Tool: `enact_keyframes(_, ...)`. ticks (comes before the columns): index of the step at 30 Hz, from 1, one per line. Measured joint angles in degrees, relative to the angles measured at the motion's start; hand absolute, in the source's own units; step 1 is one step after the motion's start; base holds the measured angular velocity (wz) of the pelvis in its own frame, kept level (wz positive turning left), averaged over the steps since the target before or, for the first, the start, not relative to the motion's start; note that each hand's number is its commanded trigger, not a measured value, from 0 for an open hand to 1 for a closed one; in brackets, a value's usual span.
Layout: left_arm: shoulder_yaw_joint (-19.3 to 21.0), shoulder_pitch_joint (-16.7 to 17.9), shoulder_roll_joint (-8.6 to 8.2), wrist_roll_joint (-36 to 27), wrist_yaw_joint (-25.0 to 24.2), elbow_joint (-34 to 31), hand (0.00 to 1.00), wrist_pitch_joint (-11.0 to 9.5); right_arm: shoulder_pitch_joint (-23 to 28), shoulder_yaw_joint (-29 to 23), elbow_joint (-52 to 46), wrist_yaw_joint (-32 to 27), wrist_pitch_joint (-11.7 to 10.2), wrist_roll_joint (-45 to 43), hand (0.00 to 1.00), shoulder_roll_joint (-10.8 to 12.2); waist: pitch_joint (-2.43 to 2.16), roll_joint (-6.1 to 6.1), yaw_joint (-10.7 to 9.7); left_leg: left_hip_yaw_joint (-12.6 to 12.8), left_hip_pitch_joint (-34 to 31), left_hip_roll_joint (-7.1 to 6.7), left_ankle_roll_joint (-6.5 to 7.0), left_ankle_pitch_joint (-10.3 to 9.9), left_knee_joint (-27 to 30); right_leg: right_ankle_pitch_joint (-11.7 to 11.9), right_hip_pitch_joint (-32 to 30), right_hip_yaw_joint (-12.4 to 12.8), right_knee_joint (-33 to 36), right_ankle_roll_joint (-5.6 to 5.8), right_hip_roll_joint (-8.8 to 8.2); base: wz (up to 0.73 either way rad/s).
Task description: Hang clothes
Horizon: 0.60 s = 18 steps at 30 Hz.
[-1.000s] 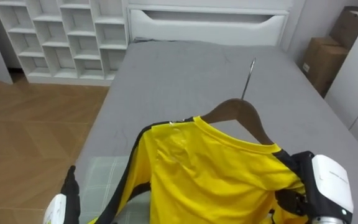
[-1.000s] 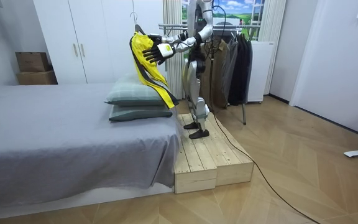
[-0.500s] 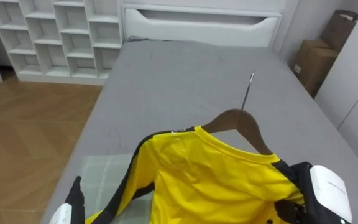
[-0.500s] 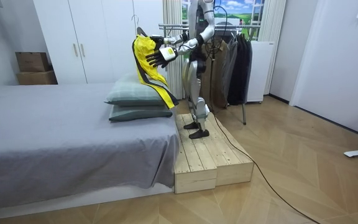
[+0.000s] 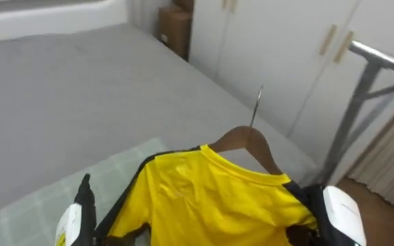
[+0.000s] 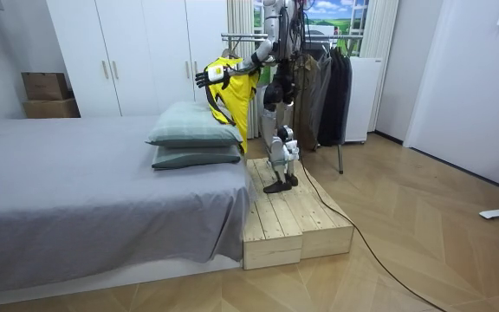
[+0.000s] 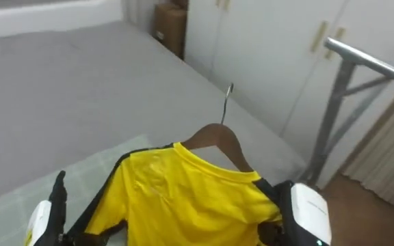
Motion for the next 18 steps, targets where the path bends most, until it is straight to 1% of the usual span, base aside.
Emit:
enact_keyframes(1, 0.13, 0.21, 0.00, -0.01, 0.29, 0.00, 0.00, 0.13, 0.00, -0.01, -0.52, 0.10, 0.06, 0.01, 1.00, 0.12, -0.03, -0.07, -0.22, 0.45, -0.03, 0.64, -0.33, -0.31, 0.99, -0.14, -0.15, 0.13, 0.07, -0.42, 0.26, -0.62)
enact_keyframes(2, 0.37, 0.36, -0.02, -0.05, 0.48, 0.00, 0.00, 0.47, -0.06, -0.03, -2.41, 0.52, 0.24, -0.16, 1.00, 0.06, -0.02, -0.06, -0.44, 1.11, -0.40, 2.32, -0.82, -1.20, 3.55, -0.31, -0.84, 1.17, 0.41, -1.33, 1.09, -0.67)
enact_keyframes(3, 0.63, 0.35, 0.09, -0.05, 0.76, 0.01, 0.00, 0.98, -0.41, -0.03, -4.29, 0.85, 0.26, -0.82, 1.00, 0.01, -0.04, -0.03, -0.58, 1.04, -0.84, 4.32, -1.44, -2.07, 6.54, -0.64, -1.44, 1.97, 1.04, -2.25, 1.98, -0.70)
enact_keyframes(4, 0.63, 0.36, 0.20, -0.05, 1.30, 0.02, 0.00, 1.09, -0.79, -0.03, -5.15, 0.99, 0.26, -1.18, 1.00, -0.04, -0.05, -0.02, -0.52, 0.99, -0.95, 5.14, -1.68, -2.44, 7.73, -0.83, -1.77, 2.84, 1.25, -2.65, 2.50, -0.76)
enact_keyframes(5, 0.62, 0.43, 0.19, -0.03, 2.23, 0.14, 0.00, 1.20, -1.91, -0.04, -6.48, 1.06, 0.26, -2.46, 1.00, -0.15, -0.08, -0.06, -0.53, -0.15, -1.17, 6.52, -2.09, -2.72, 9.95, -1.13, -2.37, 4.58, 1.63, -3.51, 3.54, -0.89)
enact_keyframes(6, 0.56, 0.44, -0.17, -0.13, 3.48, 1.12, 0.00, 1.20, -3.34, -0.02, -7.54, 1.14, 0.26, -3.62, 1.00, -0.30, -0.08, 0.14, -0.23, -4.34, -1.83, 7.26, -2.18, -2.71, 12.29, -1.50, -2.83, 6.78, 2.32, -4.22, 4.48, -0.95)
enact_keyframes(7, 0.51, 0.45, -0.54, -0.42, 4.01, 1.88, 0.00, 1.21, -4.08, -0.02, -8.16, 1.31, 0.30, -4.18, 1.00, -0.41, -0.11, 0.53, -0.10, -7.76, -2.38, 7.49, -2.25, -2.66, 13.50, -1.49, -2.89, 8.20, 2.40, -4.52, 5.20, -1.08)
enact_keyframes(8, 0.56, 1.00, -1.38, -1.34, 4.30, 2.55, 0.00, 1.43, -5.10, -0.01, -9.80, 1.70, 0.32, -5.36, 1.00, -0.63, -0.27, 1.35, 0.25, -15.52, -3.63, 7.11, -2.97, -2.21, 15.40, -1.42, -2.78, 11.17, 2.68, -5.14, 6.51, -1.11)
enact_keyframes(9, 0.60, 1.94, -2.22, -1.98, 4.95, 2.61, 0.00, 1.63, -6.28, 0.11, -10.62, 1.76, 0.28, -6.19, 1.00, -0.60, -0.50, 1.86, 0.35, -22.39, -4.78, 5.50, -3.50, -1.50, 15.91, -1.40, -2.67, 13.90, 2.98, -5.53, 7.21, -1.07)
enact_keyframes(10, 0.51, 2.43, -2.70, -2.03, 5.26, 2.61, 0.00, 1.64, -6.53, 0.05, -11.06, 1.75, 0.32, -6.64, 1.00, -0.63, -0.69, 2.04, 0.36, -25.59, -5.14, 4.42, -3.96, -1.42, 15.42, -1.35, -2.72, 15.03, 2.98, -5.59, 7.37, -0.98)
enact_keyframes(11, 0.30, 3.10, -3.61, -2.02, 5.68, 2.61, 0.00, 1.65, -6.66, -0.05, -11.99, 1.69, 0.46, -7.13, 1.00, -0.83, -0.78, 2.01, 0.49, -30.51, -5.52, 2.15, -4.10, -1.38, 13.03, -1.10, -2.85, 17.62, 2.86, -5.64, 7.35, -1.11)
enact_keyframes(12, 0.20, 3.34, -4.28, -1.98, 6.51, 2.61, 0.00, 1.66, -6.81, -0.03, -12.44, 1.68, 0.46, -7.15, 1.00, -0.97, -0.91, 1.87, 0.97, -33.59, -6.24, 0.24, -4.49, -1.15, 10.23, -0.64, -3.61, 20.70, 2.80, -5.62, 7.47, -1.22)
enact_keyframes(13, 0.20, 3.32, -4.56, -1.97, 6.85, 2.61, 0.00, 1.65, -6.90, 0.00, -12.56, 1.68, 0.47, -7.19, 1.00, -1.01, -0.94, 1.94, 1.49, -34.22, -6.42, -0.48, -5.18, -0.73, 8.38, -0.25, -3.93, 22.14, 2.66, -5.73, 7.65, -1.30)
enact_keyframes(14, 0.15, 3.32, -5.10, -1.97, 7.77, 2.61, 0.00, 1.64, -6.91, 0.15, -12.64, 1.74, 0.50, -7.38, 1.00, -1.17, -1.33, 2.61, 1.88, -36.14, -6.83, -1.27, -6.03, 0.30, 4.77, 0.74, -4.27, 23.81, 1.72, -5.93, 8.20, -1.13)
enact_keyframes(15, 0.06, 3.28, -5.27, -1.95, 8.38, 2.59, 0.00, 1.55, -6.75, 0.36, -12.64, 1.80, 0.70, -7.46, 1.00, -1.42, -1.64, 3.18, 1.56, -38.64, -7.37, -1.39, -6.24, 1.70, 1.91, 1.46, -4.39, 25.29, 0.90, -5.96, 8.97, -1.00)
enact_keyframes(16, -0.07, 3.25, -5.25, -1.95, 8.66, 2.58, 0.00, 1.50, -6.54, 0.51, -12.65, 1.81, 0.73, -7.40, 1.00, -1.73, -1.77, 3.37, 1.41, -39.16, -7.43, -1.40, -6.17, 2.49, 0.78, 1.59, -4.38, 26.02, 0.67, -5.93, 9.39, -0.80)
enact_keyframes(17, -0.45, 3.11, -5.23, -2.40, 9.20, 2.53, 0.00, 1.45, -6.09, 0.49, -12.88, 2.09, 0.76, -7.20, 1.00, -2.19, -1.91, 3.69, 0.78, -39.93, -7.36, -1.37, -6.42, 4.69, -0.75, 1.67, -4.31, 27.41, 0.54, -5.80, 10.15, -0.61)
enact_keyframes(18, -0.66, 3.06, -5.18, -2.45, 9.60, 2.45, 0.00, 1.45, -5.62, 0.48, -13.09, 2.33, 0.82, -7.00, 1.00, -2.18, -1.98, 3.97, -0.20, -40.36, -6.93, -1.44, -6.69, 7.75, -1.29, 1.55, -4.17, 28.21, 0.52, -5.59, 10.72, -0.53)
